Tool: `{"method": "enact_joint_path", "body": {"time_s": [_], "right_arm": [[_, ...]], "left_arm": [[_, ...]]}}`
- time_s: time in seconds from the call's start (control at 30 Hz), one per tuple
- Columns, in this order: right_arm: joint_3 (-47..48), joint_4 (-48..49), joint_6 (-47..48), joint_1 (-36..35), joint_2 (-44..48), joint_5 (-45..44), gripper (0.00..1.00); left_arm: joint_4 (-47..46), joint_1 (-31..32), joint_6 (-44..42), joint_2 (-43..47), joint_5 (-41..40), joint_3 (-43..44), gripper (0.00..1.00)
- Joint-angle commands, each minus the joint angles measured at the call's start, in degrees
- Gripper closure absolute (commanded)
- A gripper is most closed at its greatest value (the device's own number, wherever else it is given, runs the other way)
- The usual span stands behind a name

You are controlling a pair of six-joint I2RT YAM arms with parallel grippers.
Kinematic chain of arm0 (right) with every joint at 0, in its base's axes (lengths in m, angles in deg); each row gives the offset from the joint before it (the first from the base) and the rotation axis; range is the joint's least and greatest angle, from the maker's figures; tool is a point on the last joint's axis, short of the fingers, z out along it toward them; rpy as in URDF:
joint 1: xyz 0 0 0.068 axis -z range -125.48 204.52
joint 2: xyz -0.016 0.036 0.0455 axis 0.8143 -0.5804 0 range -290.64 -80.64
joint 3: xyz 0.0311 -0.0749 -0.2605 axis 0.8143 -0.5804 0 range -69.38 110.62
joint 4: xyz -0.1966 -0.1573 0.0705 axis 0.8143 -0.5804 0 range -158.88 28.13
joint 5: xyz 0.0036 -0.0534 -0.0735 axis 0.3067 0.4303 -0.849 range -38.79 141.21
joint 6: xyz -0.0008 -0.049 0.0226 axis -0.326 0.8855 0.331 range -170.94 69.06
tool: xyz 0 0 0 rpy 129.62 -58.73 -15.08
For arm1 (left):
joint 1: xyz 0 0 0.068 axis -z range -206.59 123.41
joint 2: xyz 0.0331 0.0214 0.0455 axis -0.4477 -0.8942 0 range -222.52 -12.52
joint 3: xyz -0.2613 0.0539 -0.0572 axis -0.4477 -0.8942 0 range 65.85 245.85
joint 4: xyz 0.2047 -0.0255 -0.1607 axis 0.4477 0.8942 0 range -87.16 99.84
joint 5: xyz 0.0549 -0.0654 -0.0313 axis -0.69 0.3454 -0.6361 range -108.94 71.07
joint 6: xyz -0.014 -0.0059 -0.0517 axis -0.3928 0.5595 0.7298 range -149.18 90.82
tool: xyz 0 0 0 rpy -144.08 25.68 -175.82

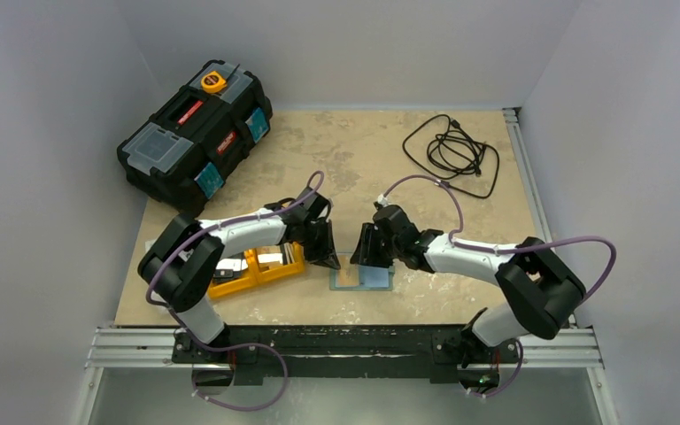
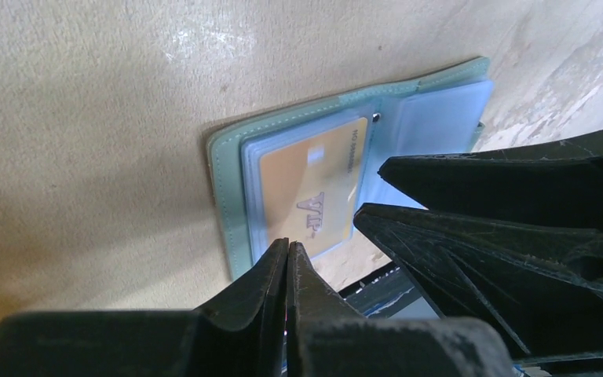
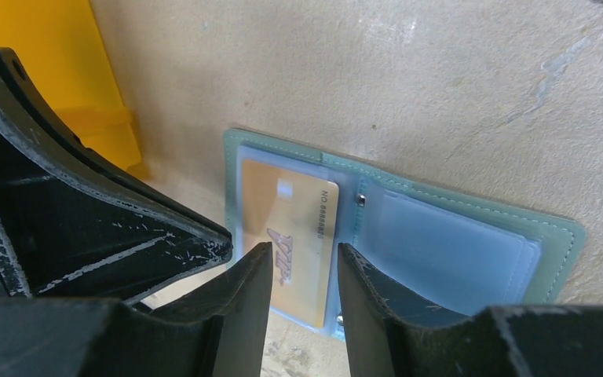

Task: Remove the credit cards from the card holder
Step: Remove the credit card from the card holder.

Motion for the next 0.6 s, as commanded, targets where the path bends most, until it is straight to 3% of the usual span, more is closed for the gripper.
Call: {"method": "enact_joint_path", "body": {"time_s": [0.0,0.57], "right_arm": [[-1.0,2.2,-0.4,0.0,-0.9,0.6,0.63],[-2.8,9.5,-0.4,0.7,-6.6,4.8,0.6]], "left_arm": [[-2.2,-0.2,-0.8,-1.5,-0.2,-0.4,0.99],[-4.7,2.8,2.8,-7.1,-1.1,0.3,1.0]]}}
